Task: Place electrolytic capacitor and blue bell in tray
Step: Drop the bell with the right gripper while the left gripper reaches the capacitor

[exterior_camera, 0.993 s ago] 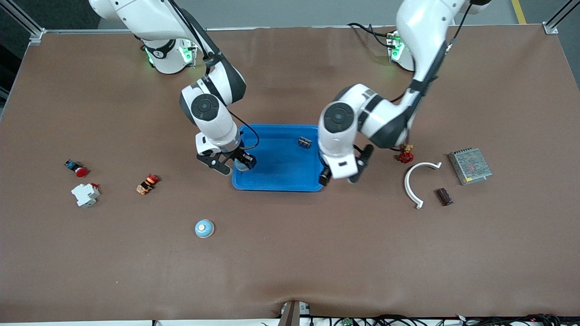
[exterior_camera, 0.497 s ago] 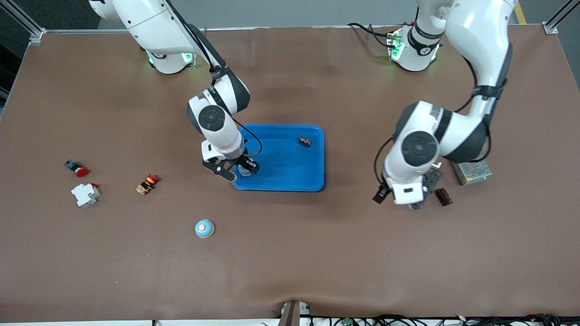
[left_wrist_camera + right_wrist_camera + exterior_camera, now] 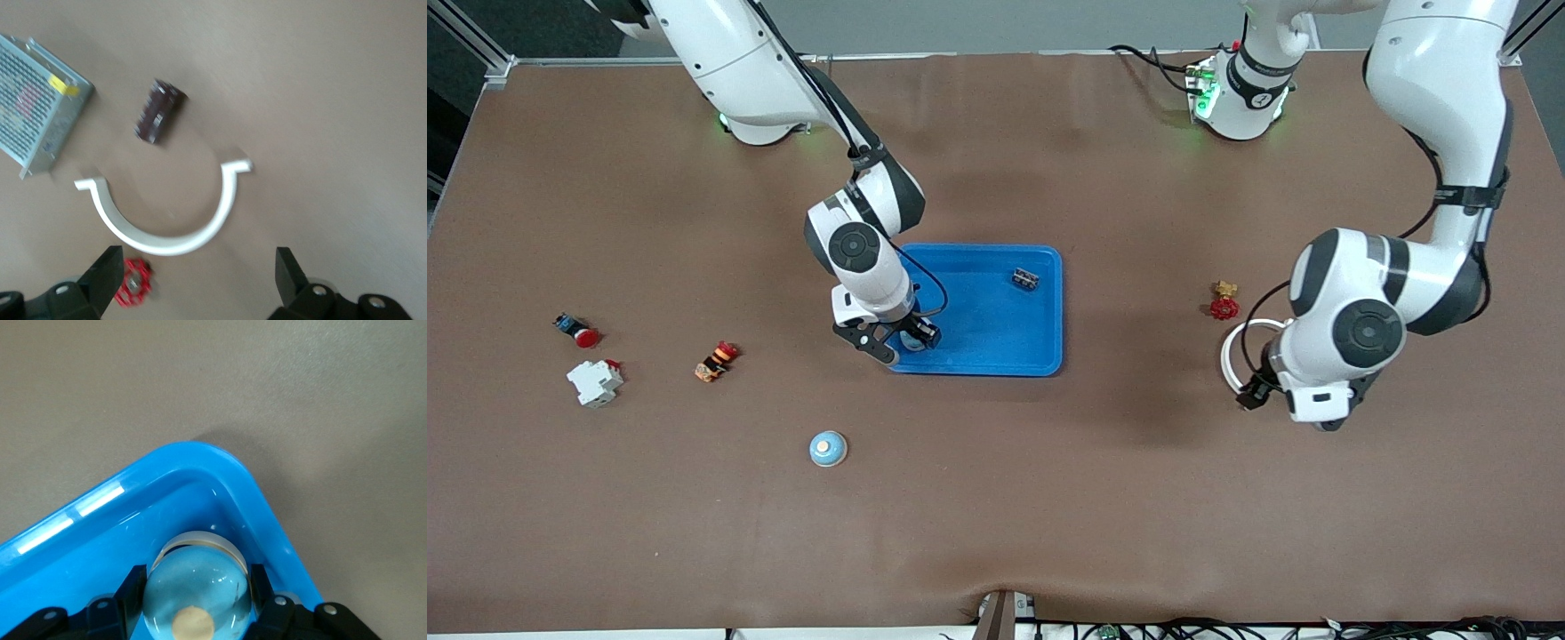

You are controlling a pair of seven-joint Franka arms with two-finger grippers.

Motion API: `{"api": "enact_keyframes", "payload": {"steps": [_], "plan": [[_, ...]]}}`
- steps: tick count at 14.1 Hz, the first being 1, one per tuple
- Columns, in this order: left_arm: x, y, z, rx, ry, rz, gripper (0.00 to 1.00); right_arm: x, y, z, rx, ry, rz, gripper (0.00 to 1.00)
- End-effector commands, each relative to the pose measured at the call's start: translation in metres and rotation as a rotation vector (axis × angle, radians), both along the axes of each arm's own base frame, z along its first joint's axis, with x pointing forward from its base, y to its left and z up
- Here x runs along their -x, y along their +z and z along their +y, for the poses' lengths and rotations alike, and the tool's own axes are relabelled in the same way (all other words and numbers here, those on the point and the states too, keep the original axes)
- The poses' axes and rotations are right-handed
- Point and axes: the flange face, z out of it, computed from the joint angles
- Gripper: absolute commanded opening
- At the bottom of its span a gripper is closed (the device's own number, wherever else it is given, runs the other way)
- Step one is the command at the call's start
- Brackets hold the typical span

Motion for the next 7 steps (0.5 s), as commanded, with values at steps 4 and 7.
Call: {"api": "enact_keyframes", "payload": {"steps": [4, 7], "plan": [[-0.002, -0.019, 0.082, -0.010, -0.081, 0.029, 1.00, -0.009, -0.002, 0.008, 0.000, -0.073, -0.012, 0.69], [-0.004, -0.032, 0.114, 0.012, -0.122, 0.029, 1.00, -0.007, 0.000, 0.011, 0.001, -0.088, -0.010, 1.00]]}}
